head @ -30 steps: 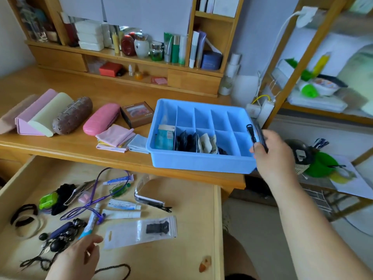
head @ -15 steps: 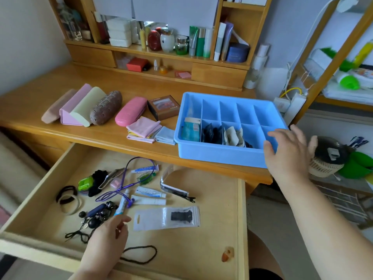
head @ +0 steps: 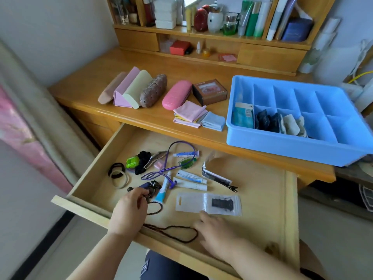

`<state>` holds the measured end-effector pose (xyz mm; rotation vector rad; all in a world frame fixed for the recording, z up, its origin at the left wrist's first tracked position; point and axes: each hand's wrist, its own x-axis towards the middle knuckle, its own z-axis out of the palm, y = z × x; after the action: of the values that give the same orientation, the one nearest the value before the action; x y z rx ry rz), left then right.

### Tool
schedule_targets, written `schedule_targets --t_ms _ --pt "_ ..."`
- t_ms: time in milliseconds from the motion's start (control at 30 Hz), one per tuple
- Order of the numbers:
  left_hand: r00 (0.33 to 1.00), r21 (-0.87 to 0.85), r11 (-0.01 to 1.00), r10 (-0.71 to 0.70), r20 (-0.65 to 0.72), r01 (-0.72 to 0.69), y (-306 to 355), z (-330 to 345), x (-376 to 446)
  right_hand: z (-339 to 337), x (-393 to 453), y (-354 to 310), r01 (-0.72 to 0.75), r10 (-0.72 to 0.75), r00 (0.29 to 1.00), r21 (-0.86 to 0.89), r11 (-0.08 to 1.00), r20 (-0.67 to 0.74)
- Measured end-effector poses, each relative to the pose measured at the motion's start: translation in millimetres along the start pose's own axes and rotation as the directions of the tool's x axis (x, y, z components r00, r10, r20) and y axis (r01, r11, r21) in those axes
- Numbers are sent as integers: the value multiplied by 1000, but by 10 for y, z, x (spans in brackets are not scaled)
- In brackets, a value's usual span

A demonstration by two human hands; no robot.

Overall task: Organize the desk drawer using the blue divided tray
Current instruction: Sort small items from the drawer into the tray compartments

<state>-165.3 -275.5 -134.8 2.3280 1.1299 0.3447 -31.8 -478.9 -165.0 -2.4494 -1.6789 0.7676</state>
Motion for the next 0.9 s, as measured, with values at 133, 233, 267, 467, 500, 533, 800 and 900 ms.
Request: schedule_targets --t_ms 133,233,267,467,500,533,800,900 --pt "1000 22 1000 2 10 -3 -52 21 10 75 33 87 116 -108 992 -131 985 69" --pt "999 39 999 22 41 -23 -62 36 17 135 -10 129 173 -166 984 -154 973 61" --pt "996 66 997 45 77 -50 -59 51 18 120 -22 147 199 -192 980 -160 967 57" --pt "981 164 981 75 180 -105 -87 124 15 52 84 61 343 -319 939 -303 889 128" --pt "980 176 980 63 186 -97 -89 122 22 65 94 53 323 -300 946 -322 890 118" --pt "979 181 979 57 195 -93 -76 114 28 70 89 52 291 -268 956 -302 908 118" --pt "720 -535 841 327 612 73 849 166 -307 -460 -157 -78 -108 299 952 856 506 -56" --pt "813 -550 824 226 537 134 1117 283 -361 -724 -314 -46 7 370 928 995 95 -42"
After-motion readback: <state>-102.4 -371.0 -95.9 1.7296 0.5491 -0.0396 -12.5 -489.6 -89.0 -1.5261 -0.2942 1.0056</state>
